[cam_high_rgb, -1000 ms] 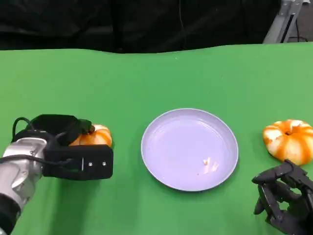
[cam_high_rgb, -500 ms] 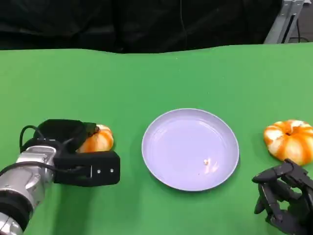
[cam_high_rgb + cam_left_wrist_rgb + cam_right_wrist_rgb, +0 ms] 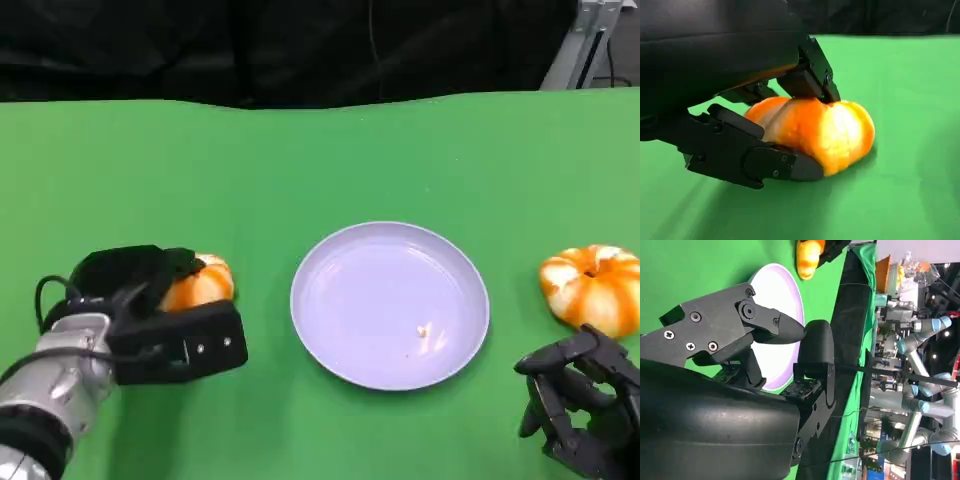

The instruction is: Grasp the bread from the table and place it into the plate.

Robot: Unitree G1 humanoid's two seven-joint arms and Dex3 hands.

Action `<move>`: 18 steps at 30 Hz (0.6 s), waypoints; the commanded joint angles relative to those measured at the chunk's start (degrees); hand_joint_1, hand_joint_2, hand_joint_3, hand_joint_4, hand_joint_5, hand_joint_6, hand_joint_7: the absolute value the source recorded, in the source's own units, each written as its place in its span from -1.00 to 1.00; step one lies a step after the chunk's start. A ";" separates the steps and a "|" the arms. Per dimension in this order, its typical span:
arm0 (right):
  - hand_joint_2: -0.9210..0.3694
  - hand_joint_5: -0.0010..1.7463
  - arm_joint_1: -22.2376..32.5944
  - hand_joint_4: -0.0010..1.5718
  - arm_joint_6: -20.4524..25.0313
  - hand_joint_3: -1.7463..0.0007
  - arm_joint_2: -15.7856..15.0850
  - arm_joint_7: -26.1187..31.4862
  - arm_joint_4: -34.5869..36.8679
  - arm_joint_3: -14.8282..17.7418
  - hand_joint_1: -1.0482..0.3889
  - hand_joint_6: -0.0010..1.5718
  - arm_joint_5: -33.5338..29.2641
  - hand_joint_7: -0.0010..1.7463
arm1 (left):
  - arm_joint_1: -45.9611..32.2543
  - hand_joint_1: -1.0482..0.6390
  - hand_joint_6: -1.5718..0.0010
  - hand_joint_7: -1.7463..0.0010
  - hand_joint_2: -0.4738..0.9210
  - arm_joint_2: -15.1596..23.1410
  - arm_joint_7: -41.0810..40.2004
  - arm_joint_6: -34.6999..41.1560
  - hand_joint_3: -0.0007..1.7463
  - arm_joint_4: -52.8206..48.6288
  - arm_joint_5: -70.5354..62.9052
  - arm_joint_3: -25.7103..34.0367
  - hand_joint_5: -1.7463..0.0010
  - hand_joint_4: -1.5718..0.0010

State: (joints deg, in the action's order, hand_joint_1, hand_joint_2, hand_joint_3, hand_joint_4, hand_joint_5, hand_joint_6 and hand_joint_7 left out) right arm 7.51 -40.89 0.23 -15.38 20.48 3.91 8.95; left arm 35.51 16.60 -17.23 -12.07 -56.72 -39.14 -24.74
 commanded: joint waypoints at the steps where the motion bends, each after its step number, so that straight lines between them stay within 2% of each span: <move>1: -0.78 0.87 0.18 0.05 -0.03 0.15 -0.62 0.41 -0.61 0.32 0.23 0.02 -0.04 0.57 | -1.59 0.16 0.28 -0.94 1.00 -0.15 -4.00 -3.61 -0.52 0.20 1.07 0.24 -0.96 0.01; 4: -0.77 0.86 -0.28 0.07 -0.56 0.14 -0.28 0.71 0.18 0.53 0.24 0.03 0.10 0.55 | -1.53 0.15 0.33 -0.99 0.98 0.51 -6.58 -6.18 -0.43 3.28 1.65 1.01 -1.00 0.06; 8: -0.77 0.85 -0.50 0.09 -0.84 0.14 -0.36 0.75 0.77 0.60 0.24 0.05 0.21 0.54 | -1.27 0.16 0.33 -1.00 0.97 0.65 -6.79 -6.16 -0.41 5.81 1.51 1.32 -1.00 0.08; 10: -0.77 0.85 -0.44 0.08 -0.34 0.14 -0.49 0.44 0.76 0.59 0.23 0.04 0.63 0.53 | -0.84 0.16 0.27 -0.92 0.97 0.58 -6.53 -6.14 -0.51 9.12 1.60 1.74 -1.00 0.11; 14: -0.78 0.88 -0.33 0.06 -0.28 0.15 -0.71 -0.05 0.59 0.62 0.24 0.02 1.01 0.56 | -1.31 0.17 0.22 -0.96 0.96 0.55 -6.15 -7.04 -0.54 14.00 1.49 2.24 -1.00 0.12; 17: -0.79 0.88 -0.18 0.05 -0.03 0.15 -0.79 -0.36 0.26 0.65 0.25 0.01 1.22 0.56 | -1.69 0.17 0.20 -0.98 0.91 0.28 -6.24 -7.30 -0.45 17.49 1.16 2.44 -1.00 0.10; 18: -0.78 0.88 -0.07 0.05 0.07 0.15 -0.76 -0.21 0.08 0.70 0.24 0.01 1.07 0.57 | -1.80 0.17 0.20 -0.99 0.83 0.11 -6.26 -7.41 -0.34 19.02 1.13 2.52 -1.00 0.10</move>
State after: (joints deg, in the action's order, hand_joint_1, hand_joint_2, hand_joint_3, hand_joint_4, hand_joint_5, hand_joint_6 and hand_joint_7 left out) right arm 7.15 -41.09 0.24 -15.69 21.02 3.99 9.28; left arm 34.09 16.20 -23.29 -19.02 -41.35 -37.84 -22.91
